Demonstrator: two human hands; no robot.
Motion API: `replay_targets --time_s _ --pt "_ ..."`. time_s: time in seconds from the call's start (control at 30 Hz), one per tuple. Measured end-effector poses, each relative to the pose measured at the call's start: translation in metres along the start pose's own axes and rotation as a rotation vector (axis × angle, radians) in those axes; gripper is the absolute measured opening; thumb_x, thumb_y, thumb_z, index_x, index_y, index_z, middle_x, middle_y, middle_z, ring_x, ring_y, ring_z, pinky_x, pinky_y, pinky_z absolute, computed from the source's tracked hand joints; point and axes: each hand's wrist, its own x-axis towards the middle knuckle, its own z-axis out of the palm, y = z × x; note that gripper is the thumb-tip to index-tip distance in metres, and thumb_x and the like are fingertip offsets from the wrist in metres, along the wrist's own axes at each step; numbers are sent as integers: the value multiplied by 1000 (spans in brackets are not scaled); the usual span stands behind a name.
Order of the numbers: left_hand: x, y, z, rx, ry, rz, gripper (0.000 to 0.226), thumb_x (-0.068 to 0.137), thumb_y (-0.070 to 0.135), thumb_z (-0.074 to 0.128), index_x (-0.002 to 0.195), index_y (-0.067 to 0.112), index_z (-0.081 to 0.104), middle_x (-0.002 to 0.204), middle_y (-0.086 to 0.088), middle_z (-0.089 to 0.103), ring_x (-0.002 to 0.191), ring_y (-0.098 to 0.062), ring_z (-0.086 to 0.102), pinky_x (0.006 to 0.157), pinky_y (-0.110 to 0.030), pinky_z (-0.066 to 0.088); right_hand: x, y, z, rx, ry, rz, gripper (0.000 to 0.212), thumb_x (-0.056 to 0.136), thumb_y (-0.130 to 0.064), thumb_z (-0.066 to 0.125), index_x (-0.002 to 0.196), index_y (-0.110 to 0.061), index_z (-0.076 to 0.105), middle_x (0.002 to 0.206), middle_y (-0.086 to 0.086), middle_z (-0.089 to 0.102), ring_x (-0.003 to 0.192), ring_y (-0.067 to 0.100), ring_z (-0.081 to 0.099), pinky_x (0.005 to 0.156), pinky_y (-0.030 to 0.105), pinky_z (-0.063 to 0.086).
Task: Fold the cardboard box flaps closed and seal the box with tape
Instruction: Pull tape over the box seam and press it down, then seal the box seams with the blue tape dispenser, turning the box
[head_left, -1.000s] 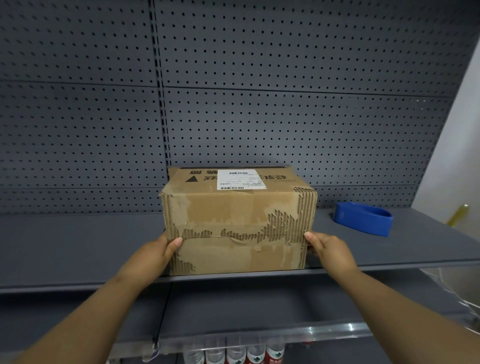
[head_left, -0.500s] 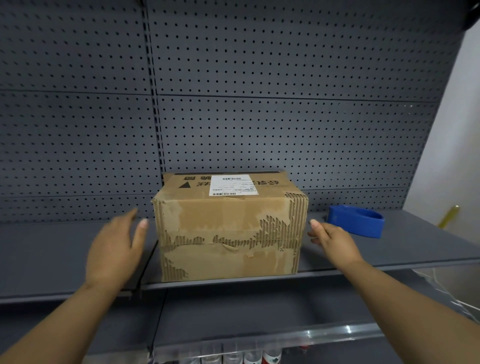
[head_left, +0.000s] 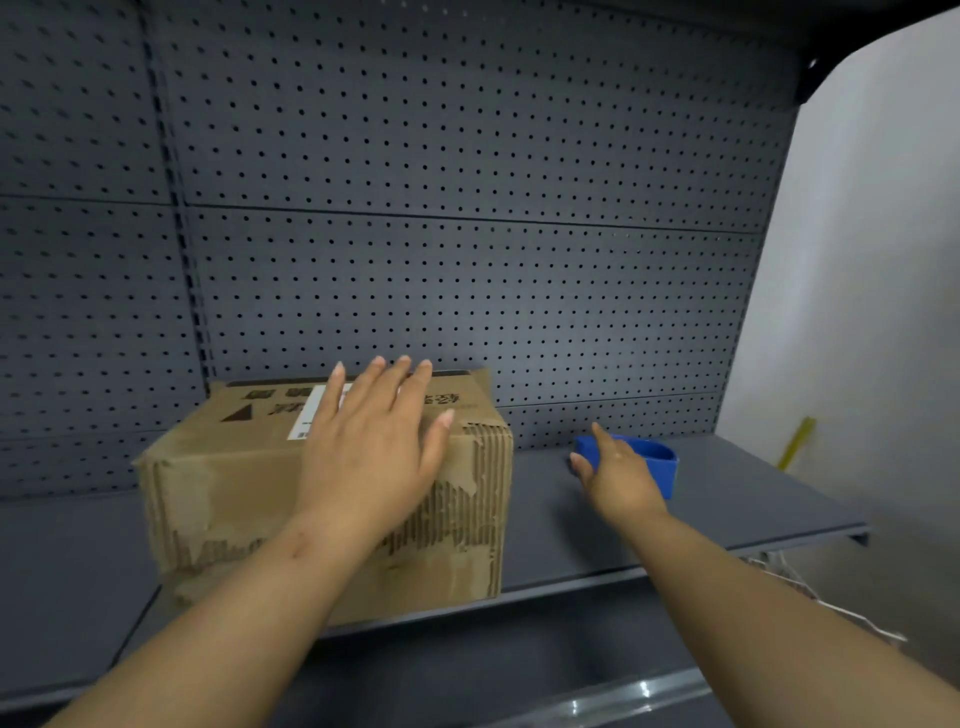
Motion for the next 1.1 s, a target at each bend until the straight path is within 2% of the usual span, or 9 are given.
replay_targets --time_s 0.13,0.33,0.53,0.73,0.8,0.87,0.93,1.0,1.1 --pt "20 23 11 45 -28 17 67 89 51 4 147 21 18 154 2 24 144 -15 15 115 -38 -4 26 25 -2 -185 -61 58 68 97 -36 43 151 -17 7 153 11 28 137 29 33 111 40 31" --pt "31 23 21 131 -49 -37 75 83 54 -2 146 22 23 152 2 28 143 -15 19 113 -37 -4 60 55 5 -525 -145 92 70 99 -31 40 151 -23 -6 159 13 6 146 28 8 118 46 5" --pt "27 16 29 153 -100 -74 79 81 57 -4 145 22 28 150 2 34 141 -15 23 115 -39 2 82 66 14 -720 -199 180 74 95 -18 37 148 -18 -16 156 25 0 146 33 -4 117 49 1" --pt "25 13 35 128 -118 -107 82 80 59 -4 142 21 34 147 0 38 140 -16 27 116 -39 7 93 80 17 -731 -190 151 73 92 -15 41 150 -12 -3 151 17 28 143 31 19 119 45 4" --pt "25 14 38 115 -121 -115 82 80 59 -4 142 21 35 147 0 40 140 -17 28 115 -38 8 93 82 17 -724 -145 98 67 89 -11 44 148 -9 12 145 13 37 138 28 32 119 42 6" --pt "23 15 40 82 -120 -121 81 81 59 -3 141 21 37 146 0 41 139 -17 30 115 -38 7 93 82 16 -677 -147 66 55 89 -5 44 141 -4 29 138 11 45 129 26 43 117 38 18" --pt "22 16 41 57 -120 -121 80 82 58 -2 140 21 39 145 0 42 139 -17 30 115 -38 5 89 78 16 -606 -172 56 45 91 -2 46 135 -3 38 133 11 48 120 25 51 101 33 38" --pt "21 16 40 59 -127 -114 80 81 58 -3 140 22 38 145 1 42 139 -16 30 115 -37 4 86 73 16 -525 -147 30 40 93 -6 49 132 -4 40 132 13 48 109 25 59 78 31 45" --pt "19 18 35 34 -137 -116 75 85 60 1 140 23 36 145 3 41 138 -15 31 115 -35 4 75 58 6 -259 -16 33 35 97 -15 47 130 -4 43 129 15 47 97 29 61 77 34 48"
